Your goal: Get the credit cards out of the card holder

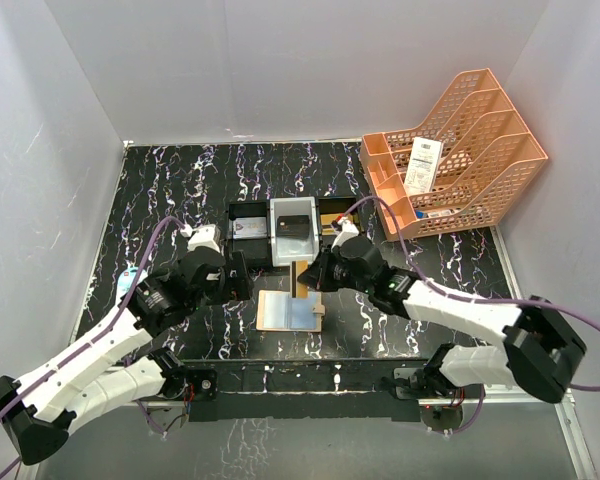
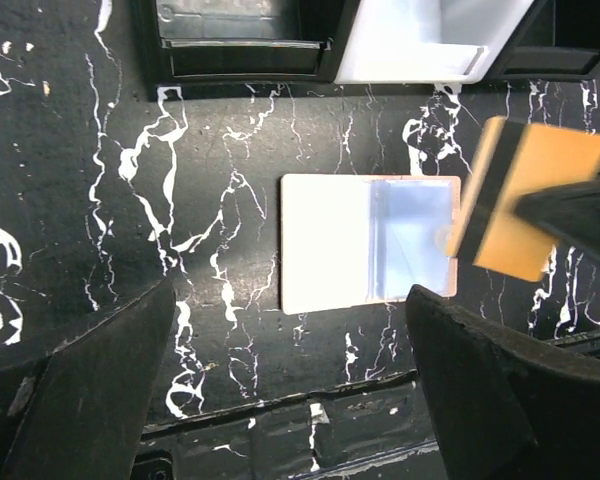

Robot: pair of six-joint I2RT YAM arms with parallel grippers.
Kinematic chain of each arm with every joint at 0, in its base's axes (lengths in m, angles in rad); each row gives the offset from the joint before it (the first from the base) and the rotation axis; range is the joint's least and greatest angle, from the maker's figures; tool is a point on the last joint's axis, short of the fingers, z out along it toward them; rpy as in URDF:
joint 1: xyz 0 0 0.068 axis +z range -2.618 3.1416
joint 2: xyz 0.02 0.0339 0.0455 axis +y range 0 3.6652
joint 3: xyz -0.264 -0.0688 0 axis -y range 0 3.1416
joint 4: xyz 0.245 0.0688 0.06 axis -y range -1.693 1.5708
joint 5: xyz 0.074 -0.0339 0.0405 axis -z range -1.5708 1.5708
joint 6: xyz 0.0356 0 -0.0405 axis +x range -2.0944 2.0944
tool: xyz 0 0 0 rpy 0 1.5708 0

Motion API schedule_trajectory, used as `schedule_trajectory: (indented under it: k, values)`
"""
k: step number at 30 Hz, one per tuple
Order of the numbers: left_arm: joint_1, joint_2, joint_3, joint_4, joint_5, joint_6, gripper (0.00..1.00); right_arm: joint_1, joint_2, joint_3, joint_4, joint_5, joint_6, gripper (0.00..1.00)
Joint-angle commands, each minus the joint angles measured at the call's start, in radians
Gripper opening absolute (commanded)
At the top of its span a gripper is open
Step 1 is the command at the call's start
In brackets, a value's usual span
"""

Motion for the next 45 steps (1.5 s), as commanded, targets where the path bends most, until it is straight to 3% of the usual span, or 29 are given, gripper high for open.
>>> schedule_trajectory:
  k: [1,6,10,14,17,20,23,29,35,45]
  values:
    - [-0.001,-0.006,0.040,-0.053,-0.069,0.029,0.99,-0.001,-0.125,0.013,0.052,0.092,-0.142,0.00]
    - [0.004,0.002,0.068,-0.030,-0.119,0.057,0.99,-0.001,-0.258,-0.052,0.213,0.049,-0.349,0.00]
    - [0.054,0.055,0.109,-0.019,-0.120,0.123,0.99,-0.001,-0.356,-0.088,0.299,-0.017,-0.655,0.00]
    - [0.263,0.114,0.129,0.009,0.002,0.184,0.99,0.000,-0.402,-0.064,0.249,-0.118,-0.996,0.00]
    - [0.487,0.138,0.133,-0.003,0.106,0.212,0.99,-0.001,-0.377,0.009,0.148,-0.042,-1.125,0.00]
    - [0.599,0.120,0.131,0.010,0.168,0.262,0.99,-0.007,-0.312,0.080,0.055,0.110,-1.177,0.00]
    - [0.613,0.093,0.116,0.018,0.137,0.296,0.99,-0.090,-0.238,0.155,-0.051,0.164,-1.186,0.00]
    - [0.615,0.064,0.060,0.025,0.111,0.331,0.99,-0.309,-0.207,0.176,-0.065,-0.043,-1.213,0.00]
    - [0.615,0.005,-0.010,0.105,0.128,0.319,0.99,-0.317,-0.107,0.241,-0.137,-0.056,-1.337,0.00]
    - [0.616,0.065,-0.004,0.129,0.128,0.337,0.99,-0.317,0.027,0.309,-0.166,-0.029,-1.507,0.00]
